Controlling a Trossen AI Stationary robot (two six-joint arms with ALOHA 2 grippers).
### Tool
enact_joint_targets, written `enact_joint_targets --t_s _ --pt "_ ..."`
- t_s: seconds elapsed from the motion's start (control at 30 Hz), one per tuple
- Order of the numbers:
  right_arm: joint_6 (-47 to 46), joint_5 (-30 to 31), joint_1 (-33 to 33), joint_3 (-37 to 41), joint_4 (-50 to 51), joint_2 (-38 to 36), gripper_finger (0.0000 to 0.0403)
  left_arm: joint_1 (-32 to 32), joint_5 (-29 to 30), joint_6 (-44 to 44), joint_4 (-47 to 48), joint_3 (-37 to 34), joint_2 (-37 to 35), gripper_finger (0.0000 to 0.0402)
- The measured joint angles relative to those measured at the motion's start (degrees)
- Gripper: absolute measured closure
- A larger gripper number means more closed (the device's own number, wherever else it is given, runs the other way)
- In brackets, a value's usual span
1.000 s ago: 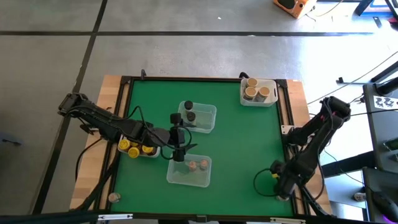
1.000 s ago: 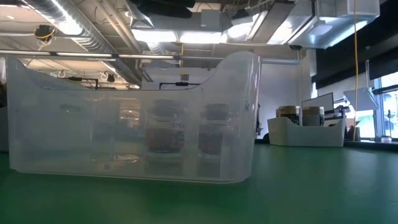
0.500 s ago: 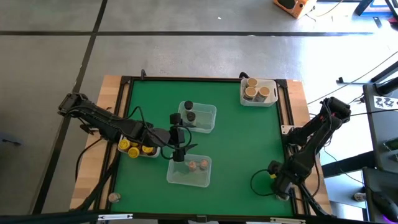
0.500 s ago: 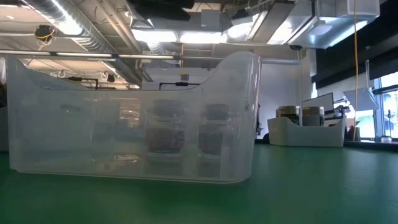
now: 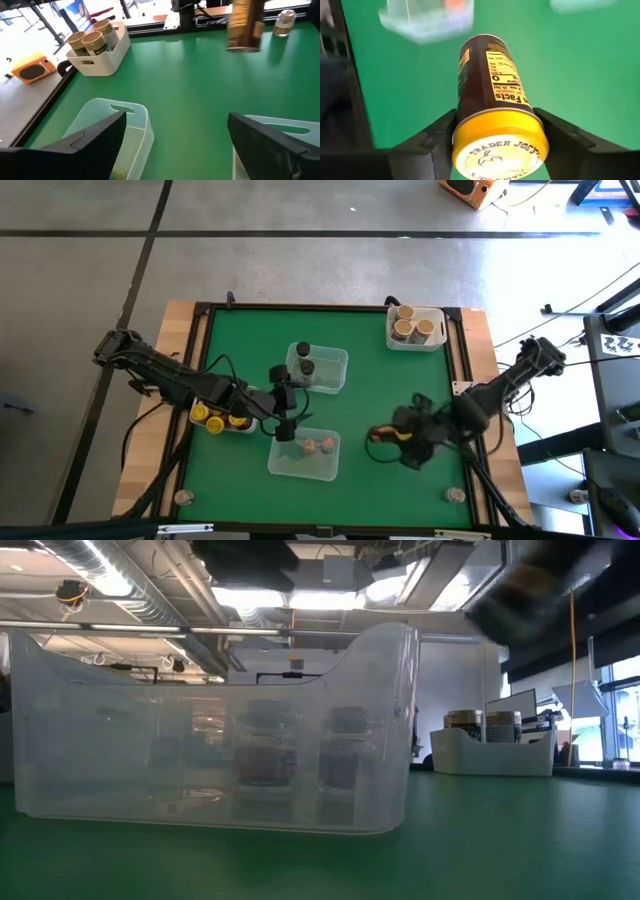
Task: Sort spices by type
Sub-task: Put the yellow spice can into the bottom white bin
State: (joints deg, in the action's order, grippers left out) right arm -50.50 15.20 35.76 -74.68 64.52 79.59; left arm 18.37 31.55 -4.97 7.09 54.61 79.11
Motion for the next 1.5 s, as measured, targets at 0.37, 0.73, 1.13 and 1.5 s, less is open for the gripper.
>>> enact_joint_targets --t_s 0.37,0.73,1.13,1.5 --pt "24.34 9.76 -9.11 -0.23 -11.87 2.9 0.0175 0.72 -0.02 0.69 -2.99 0.0 0.52 0.011" --pt "34.24 12.97 -10.79 -0.23 -24.42 8.74 0.0175 -2.35 -8.68 4.09 -12.64 0.0 4.42 0.0268" --pt "43.03 16.58 -10.72 -0.2 -33.72 9.66 0.0175 -5.17 -14.61 4.83 -9.45 0.09 6.3 0.0383" --pt "50.16 15.66 -12.62 -0.17 -41.3 9.83 0.0175 -5.26 -13.75 5.33 -9.55 0.07 6.92 0.0396"
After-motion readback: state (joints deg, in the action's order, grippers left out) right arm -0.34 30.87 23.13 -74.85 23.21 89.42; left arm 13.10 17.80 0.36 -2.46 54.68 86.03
